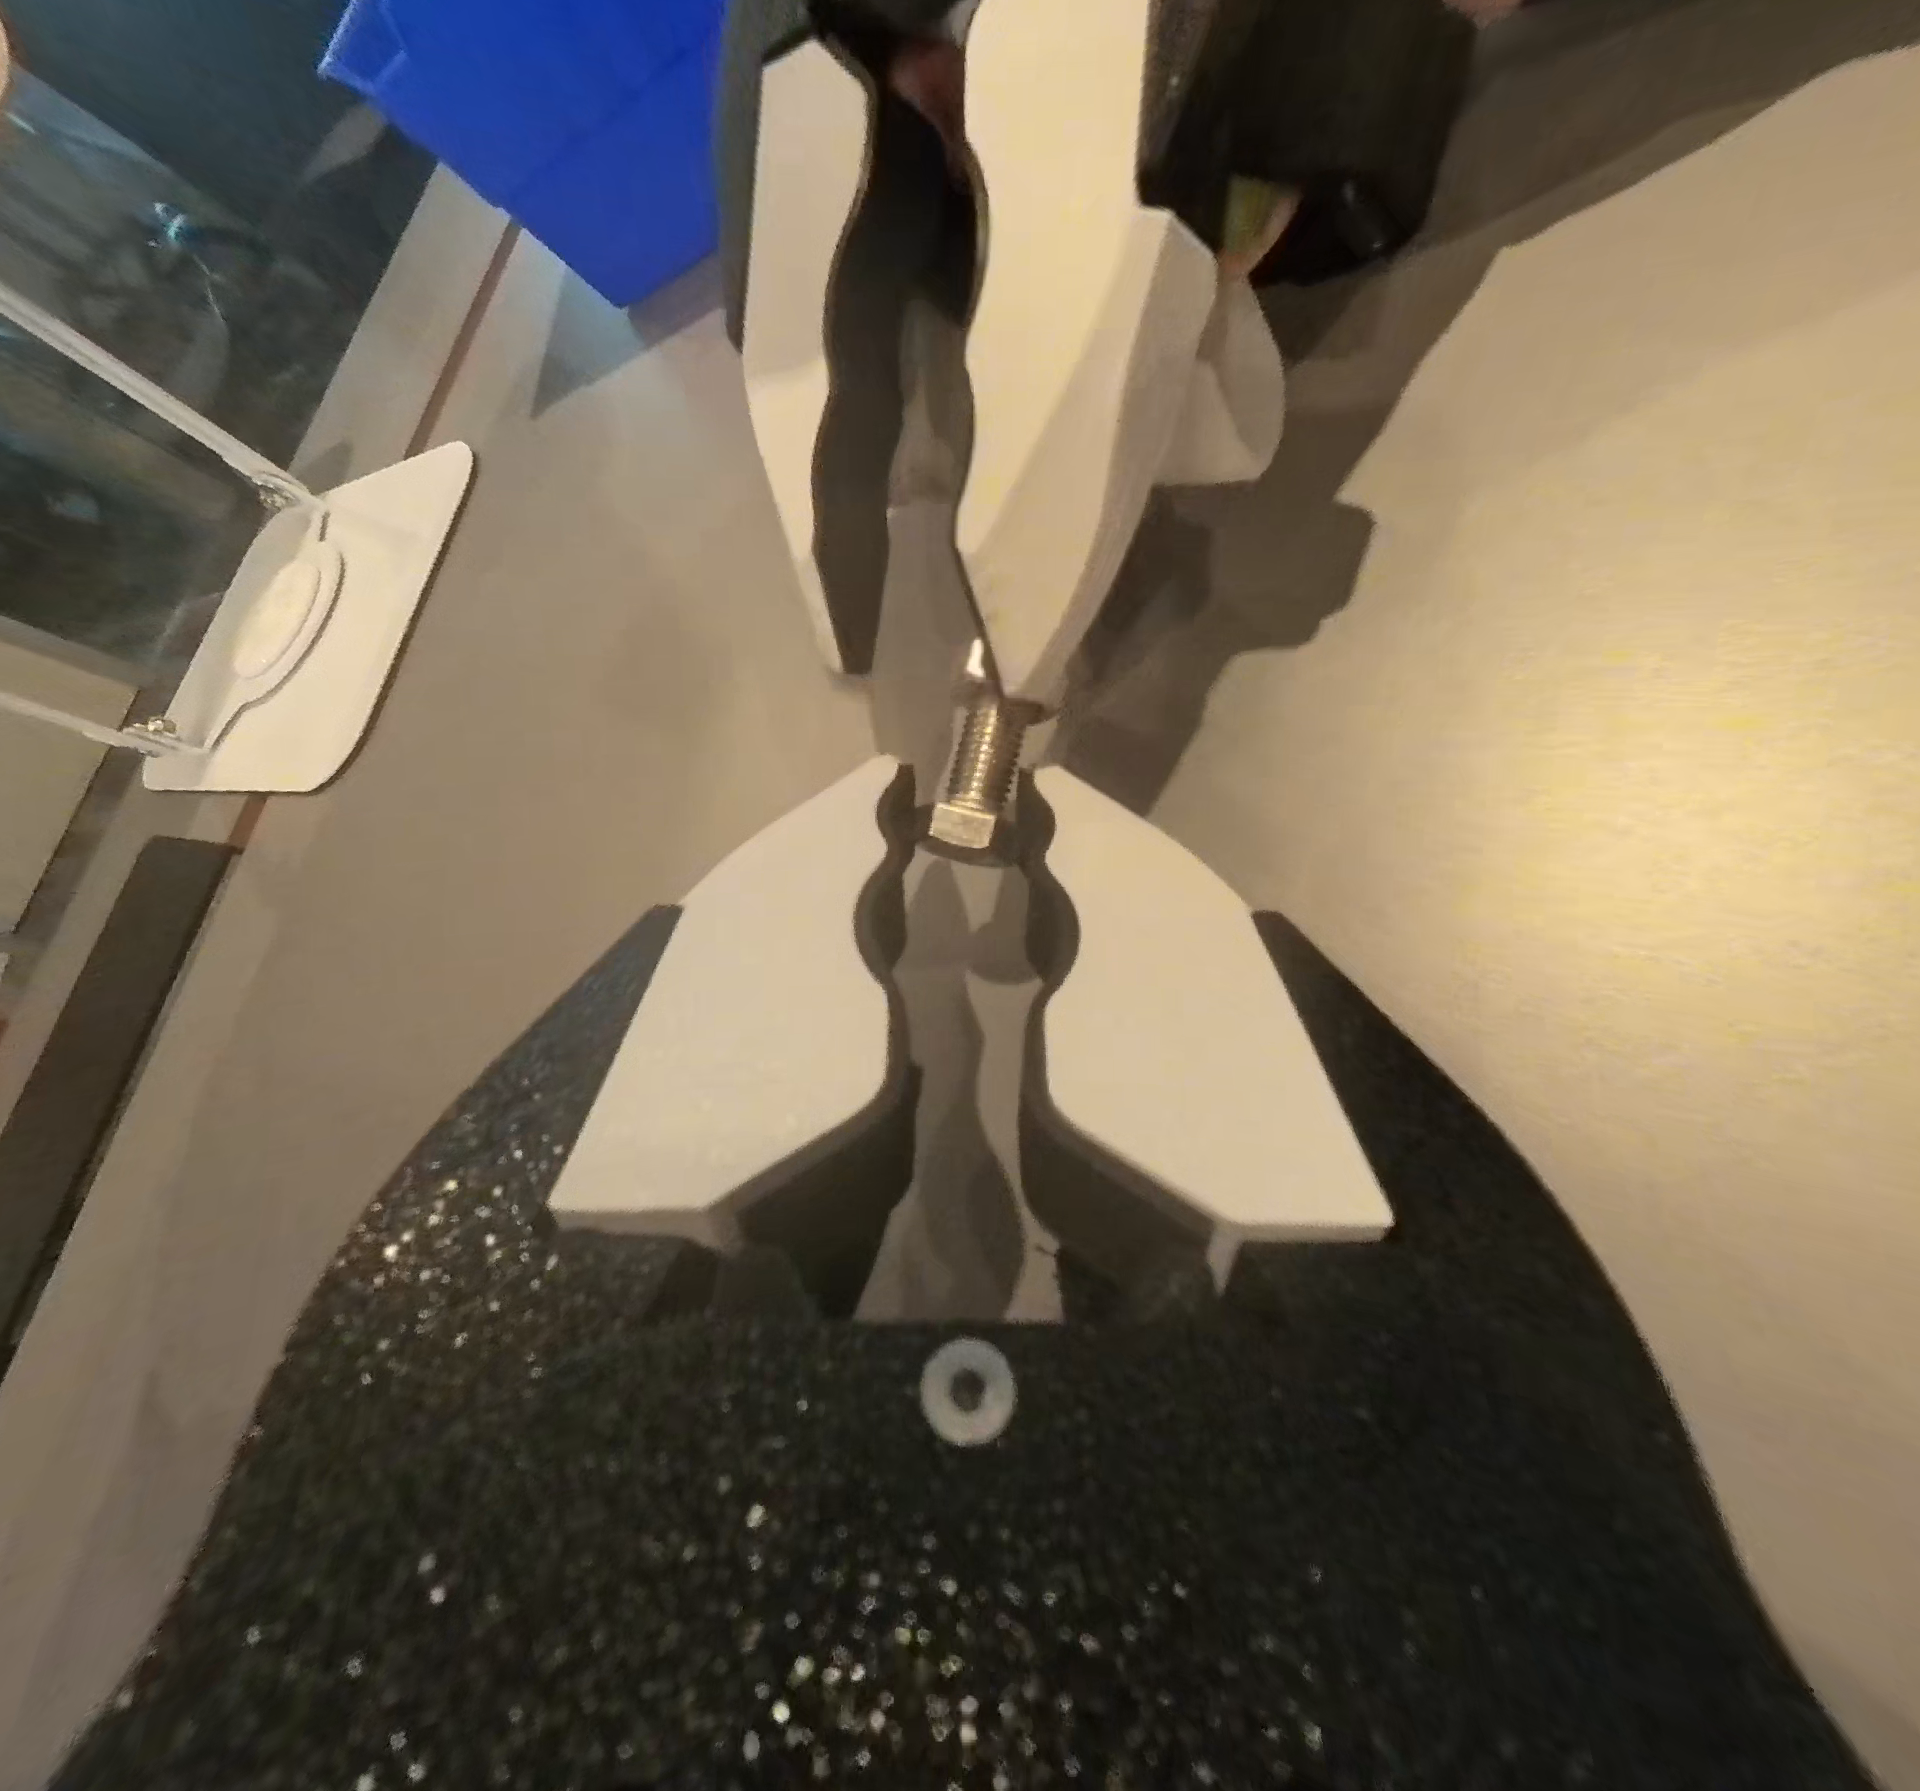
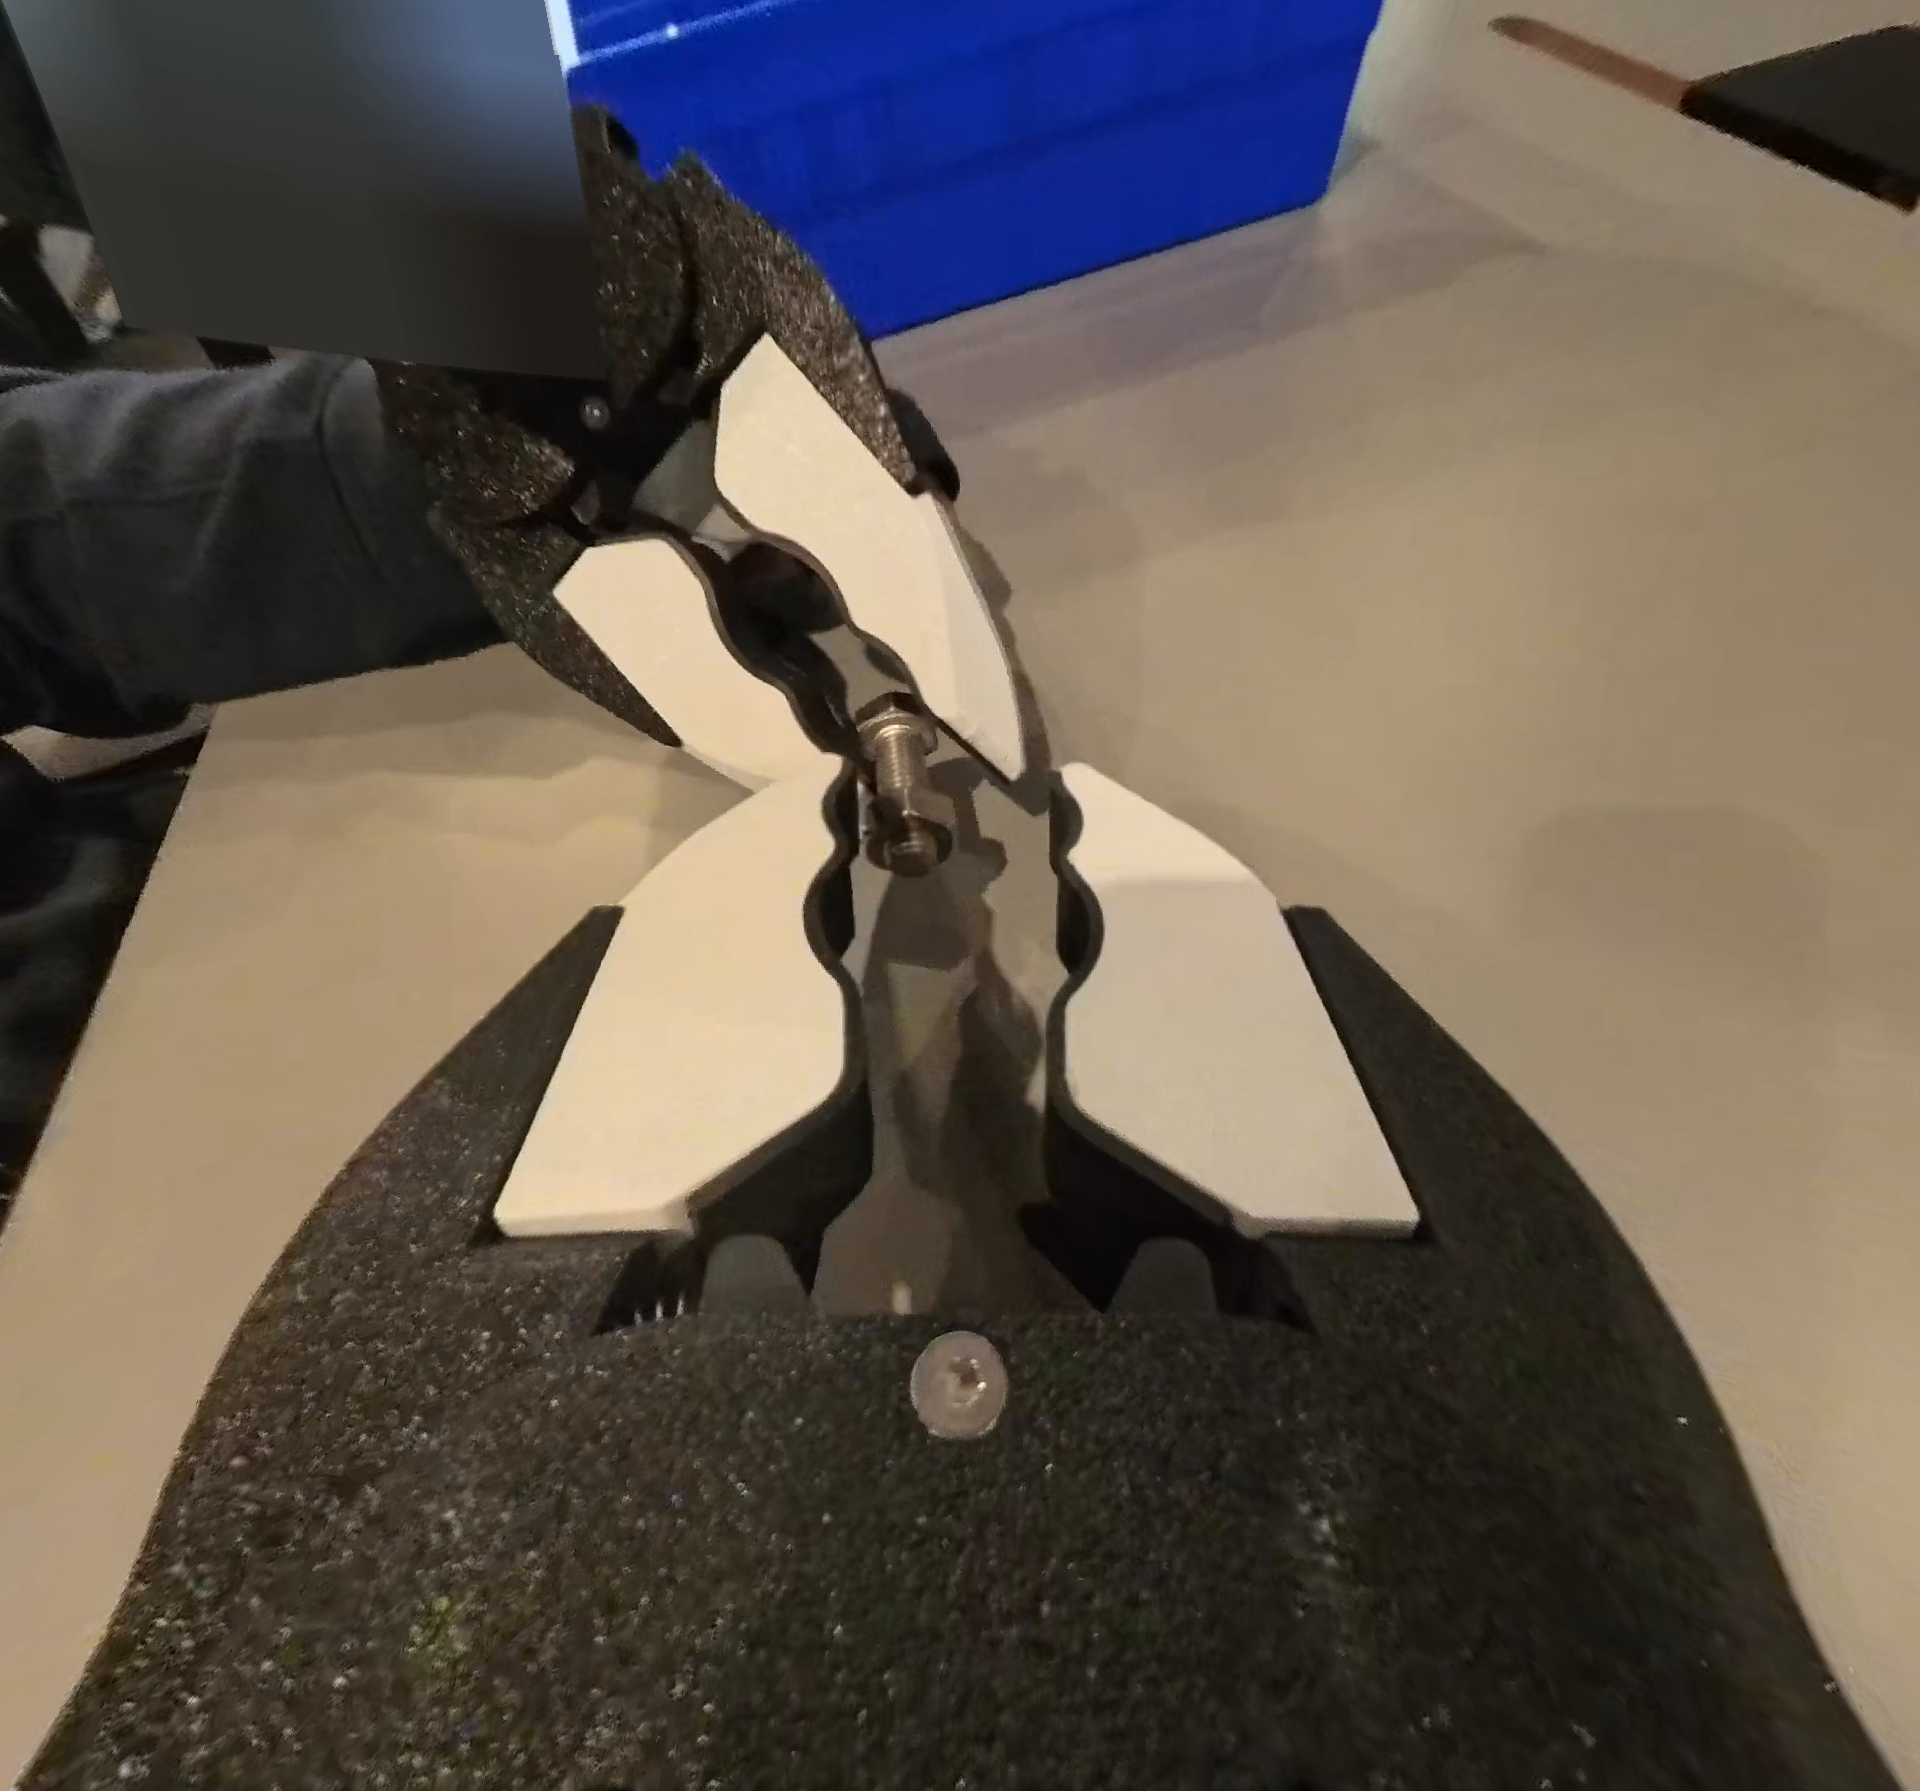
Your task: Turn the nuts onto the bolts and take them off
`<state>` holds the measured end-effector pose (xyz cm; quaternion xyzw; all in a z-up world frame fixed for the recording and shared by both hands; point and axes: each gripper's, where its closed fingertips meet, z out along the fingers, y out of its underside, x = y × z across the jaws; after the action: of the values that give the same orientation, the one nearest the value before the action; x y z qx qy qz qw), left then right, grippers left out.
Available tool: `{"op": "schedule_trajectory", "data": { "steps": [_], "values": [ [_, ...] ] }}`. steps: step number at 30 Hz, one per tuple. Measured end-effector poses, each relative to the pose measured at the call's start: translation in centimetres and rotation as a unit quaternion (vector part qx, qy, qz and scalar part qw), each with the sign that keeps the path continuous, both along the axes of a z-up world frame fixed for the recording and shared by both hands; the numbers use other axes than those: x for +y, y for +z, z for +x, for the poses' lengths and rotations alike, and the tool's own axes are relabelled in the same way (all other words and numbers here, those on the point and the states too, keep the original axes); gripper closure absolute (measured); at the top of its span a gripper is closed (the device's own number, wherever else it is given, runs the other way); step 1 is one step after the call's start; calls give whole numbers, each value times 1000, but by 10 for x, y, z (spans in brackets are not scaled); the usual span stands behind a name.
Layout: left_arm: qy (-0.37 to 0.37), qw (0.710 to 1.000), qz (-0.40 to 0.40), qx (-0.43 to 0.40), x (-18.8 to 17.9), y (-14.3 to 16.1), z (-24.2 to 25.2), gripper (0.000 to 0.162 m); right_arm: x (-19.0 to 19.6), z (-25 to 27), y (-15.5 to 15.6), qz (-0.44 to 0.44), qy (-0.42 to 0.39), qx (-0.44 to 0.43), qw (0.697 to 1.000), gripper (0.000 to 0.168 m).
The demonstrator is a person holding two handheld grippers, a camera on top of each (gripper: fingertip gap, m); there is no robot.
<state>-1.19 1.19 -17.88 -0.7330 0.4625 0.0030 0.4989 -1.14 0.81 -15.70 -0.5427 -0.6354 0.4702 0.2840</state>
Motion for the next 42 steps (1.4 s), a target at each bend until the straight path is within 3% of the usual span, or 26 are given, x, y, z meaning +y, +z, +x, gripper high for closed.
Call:
{"op": "schedule_trajectory", "data": {
  "steps": [3, 10, 18, 30, 31, 33, 39, 42],
  "values": [
    [0, 999, -7, -38, 1, 2, -1, 144, 0, 3, 8, 7, 8, 32, 999, 134],
    [2, 998, -12, -54, 2, 3, -6, 144, -12, 4, 7, 145, 30, 72, 986, 130],
    [-21, 996, -46, -68, -3, 0, -2, 144, -13, 6, 11, 145, 29, 87, 985, 132],
    [-19, 996, -47, -68, -3, 0, -3, 144, -21, 3, -6, 203, 50, 45, 977, 134],
    [-19, 996, -47, -68, -3, 0, -3, 144, -22, 4, -6, 203, 55, 48, 977, 137],
    [-19, 996, -48, -68, -3, -1, -3, 144, -34, 8, -6, 190, 93, 52, 976, 158],
    [-24, 996, -53, -70, -4, -1, -2, 144, -20, 3, -1, 185, 36, 57, 980, 129],
    [-26, 996, -52, -69, -4, -1, -2, 144, -26, 4, -7, 197, 58, 43, 978, 129]
  ]
}}
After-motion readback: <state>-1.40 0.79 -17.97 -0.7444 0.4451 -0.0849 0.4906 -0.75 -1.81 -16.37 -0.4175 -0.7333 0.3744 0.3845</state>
